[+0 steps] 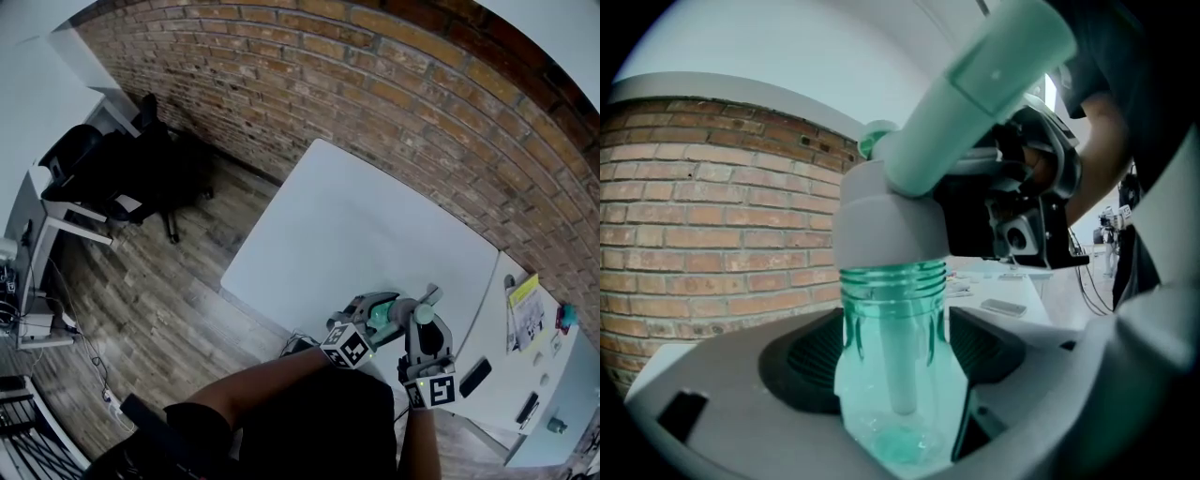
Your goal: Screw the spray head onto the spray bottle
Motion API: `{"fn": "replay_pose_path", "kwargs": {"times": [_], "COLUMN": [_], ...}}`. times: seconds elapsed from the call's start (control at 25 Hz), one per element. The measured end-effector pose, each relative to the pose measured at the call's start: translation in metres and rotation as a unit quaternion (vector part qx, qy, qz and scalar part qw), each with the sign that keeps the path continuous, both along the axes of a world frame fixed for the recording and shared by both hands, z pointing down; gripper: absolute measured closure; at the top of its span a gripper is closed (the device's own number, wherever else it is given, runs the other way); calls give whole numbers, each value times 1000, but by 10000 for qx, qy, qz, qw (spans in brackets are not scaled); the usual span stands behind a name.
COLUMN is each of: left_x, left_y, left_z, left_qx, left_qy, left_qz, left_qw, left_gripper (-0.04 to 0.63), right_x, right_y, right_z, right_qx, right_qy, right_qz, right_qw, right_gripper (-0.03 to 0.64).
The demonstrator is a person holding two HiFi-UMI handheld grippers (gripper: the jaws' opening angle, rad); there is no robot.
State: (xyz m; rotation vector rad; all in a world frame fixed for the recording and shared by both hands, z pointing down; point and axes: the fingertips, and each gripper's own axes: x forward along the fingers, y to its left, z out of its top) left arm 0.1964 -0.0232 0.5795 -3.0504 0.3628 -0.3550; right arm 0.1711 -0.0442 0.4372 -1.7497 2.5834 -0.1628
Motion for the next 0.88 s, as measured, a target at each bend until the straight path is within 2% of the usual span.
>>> {"fn": "replay_pose_path", "kwargs": {"times": [0.16,0.36,0.64,0.88], "left_x": [-1,-1,0,2], "left_y": [-1,1,2,3], "left_z": [0,-1,-2,-1], "left_qx": [31,39,10,30], "left_qy": [35,15,7,-2], "left_qz": [-23,26,-25,-82], "left_qw": [10000,10000,10000,10000], "left_gripper": [244,244,244,244], "right_x": [5,5,4,6], "right_y": [3,2,9,13], "right_z": [12,11,9,3], "right_qx": [-200,-339,-517,-489], "right_qy": [344,349,424,660], "right_qz": [-100,-77,-403,-733], "right_qw": [9992,9988,9969,9939], "right_gripper": [551,551,548,540]}}
